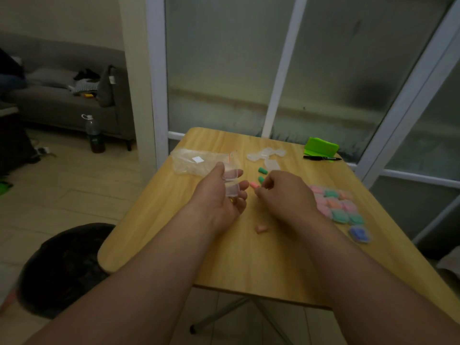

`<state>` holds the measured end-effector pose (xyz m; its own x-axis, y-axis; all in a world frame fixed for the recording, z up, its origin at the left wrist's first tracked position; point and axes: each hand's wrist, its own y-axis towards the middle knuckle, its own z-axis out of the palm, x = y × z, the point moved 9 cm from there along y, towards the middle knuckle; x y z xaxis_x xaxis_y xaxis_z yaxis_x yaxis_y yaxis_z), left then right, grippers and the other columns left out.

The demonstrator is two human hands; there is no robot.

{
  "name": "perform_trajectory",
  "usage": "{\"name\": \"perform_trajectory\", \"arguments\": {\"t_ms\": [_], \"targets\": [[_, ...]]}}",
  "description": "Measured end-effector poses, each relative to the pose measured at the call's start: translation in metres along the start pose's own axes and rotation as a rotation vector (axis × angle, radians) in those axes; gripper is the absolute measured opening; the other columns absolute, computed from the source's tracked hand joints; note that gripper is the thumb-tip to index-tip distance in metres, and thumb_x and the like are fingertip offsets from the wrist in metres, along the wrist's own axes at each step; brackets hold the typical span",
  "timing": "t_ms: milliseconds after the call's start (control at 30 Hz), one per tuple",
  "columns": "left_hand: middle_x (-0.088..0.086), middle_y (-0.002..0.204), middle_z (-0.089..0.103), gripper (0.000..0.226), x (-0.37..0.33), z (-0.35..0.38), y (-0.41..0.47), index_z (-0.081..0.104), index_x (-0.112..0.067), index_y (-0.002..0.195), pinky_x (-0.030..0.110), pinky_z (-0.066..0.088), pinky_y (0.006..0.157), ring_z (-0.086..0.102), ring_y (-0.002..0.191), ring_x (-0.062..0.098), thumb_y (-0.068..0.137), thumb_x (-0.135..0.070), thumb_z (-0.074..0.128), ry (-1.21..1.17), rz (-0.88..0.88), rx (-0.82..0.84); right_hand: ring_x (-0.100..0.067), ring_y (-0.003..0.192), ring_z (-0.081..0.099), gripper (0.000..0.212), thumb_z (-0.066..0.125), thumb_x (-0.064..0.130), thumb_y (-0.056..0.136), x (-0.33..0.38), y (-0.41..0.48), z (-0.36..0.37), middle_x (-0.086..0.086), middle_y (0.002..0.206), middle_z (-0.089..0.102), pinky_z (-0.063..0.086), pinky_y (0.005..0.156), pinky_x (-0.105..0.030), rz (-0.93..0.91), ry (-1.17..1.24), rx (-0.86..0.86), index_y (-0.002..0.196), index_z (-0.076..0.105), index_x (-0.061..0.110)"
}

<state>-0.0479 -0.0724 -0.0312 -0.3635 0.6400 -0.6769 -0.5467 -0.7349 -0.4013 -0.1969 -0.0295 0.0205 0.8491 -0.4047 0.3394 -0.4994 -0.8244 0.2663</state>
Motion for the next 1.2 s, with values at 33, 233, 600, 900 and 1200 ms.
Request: {"name": "perform_trajectory", "arguments": {"t_ms": [33, 233, 600, 900, 1200], "targets": [[0.01, 0.086, 0.061, 0.053, 0.002, 0.001, 0.001, 0.065, -0.012, 0.124, 0.021, 0.04, 0.046, 0.049, 0.056, 0.013, 0.109, -0.055, 0.037, -0.007, -0.012, 0.01, -0.019, 0.096, 0.066, 0.018, 0.069, 0.045, 0.094, 0.005, 0.001, 0.002, 0.005, 0.101, 0.071, 0.055, 0.078, -0.037, -0.002, -0.055, 0.006, 0.098, 0.072, 0.028], [0.013, 0.096, 0.064, 0.051, 0.01, 0.004, 0.001, 0.065, -0.011, 0.12, 0.021, 0.047, 0.042, 0.055, 0.062, 0.018, 0.109, -0.053, 0.039, 0.01, -0.038, -0.005, -0.024, 0.098, 0.066, 0.008, 0.063, 0.029, 0.095, 0.015, 0.001, 0.007, 0.002, 0.103, 0.071, 0.054, 0.077, -0.038, -0.007, -0.093, 0.02, 0.101, 0.068, 0.027], [0.012, 0.108, 0.078, 0.051, 0.02, 0.021, -0.005, 0.06, -0.013, 0.138, 0.036, 0.061, 0.065, 0.076, 0.081, 0.021, 0.11, -0.049, 0.038, 0.025, -0.074, 0.099, 0.001, 0.089, 0.061, 0.009, 0.069, 0.026, 0.1, 0.042, -0.04, -0.036, 0.017, 0.099, 0.068, 0.05, 0.075, -0.021, -0.284, 0.32, -0.004, 0.106, 0.074, 0.031], [0.017, 0.117, 0.076, 0.056, 0.025, 0.029, -0.005, 0.059, -0.008, 0.139, 0.047, 0.056, 0.096, 0.073, 0.109, 0.03, 0.109, -0.051, 0.039, 0.027, -0.091, 0.135, -0.014, 0.097, 0.053, 0.015, 0.07, 0.021, 0.095, 0.044, -0.046, -0.024, 0.004, 0.098, 0.054, 0.049, 0.081, -0.036, -0.361, 0.178, -0.014, 0.097, 0.078, 0.034], [0.008, 0.078, 0.061, 0.052, 0.018, 0.03, -0.004, 0.065, -0.009, 0.125, 0.026, 0.047, 0.054, 0.053, 0.06, 0.016, 0.11, -0.049, 0.037, 0.073, -0.045, 0.073, 0.004, 0.085, 0.055, 0.022, 0.062, 0.012, 0.099, -0.011, -0.022, -0.062, 0.009, 0.108, 0.069, 0.042, 0.073, -0.017, -0.114, 0.33, -0.2, 0.106, 0.077, 0.027]]}}
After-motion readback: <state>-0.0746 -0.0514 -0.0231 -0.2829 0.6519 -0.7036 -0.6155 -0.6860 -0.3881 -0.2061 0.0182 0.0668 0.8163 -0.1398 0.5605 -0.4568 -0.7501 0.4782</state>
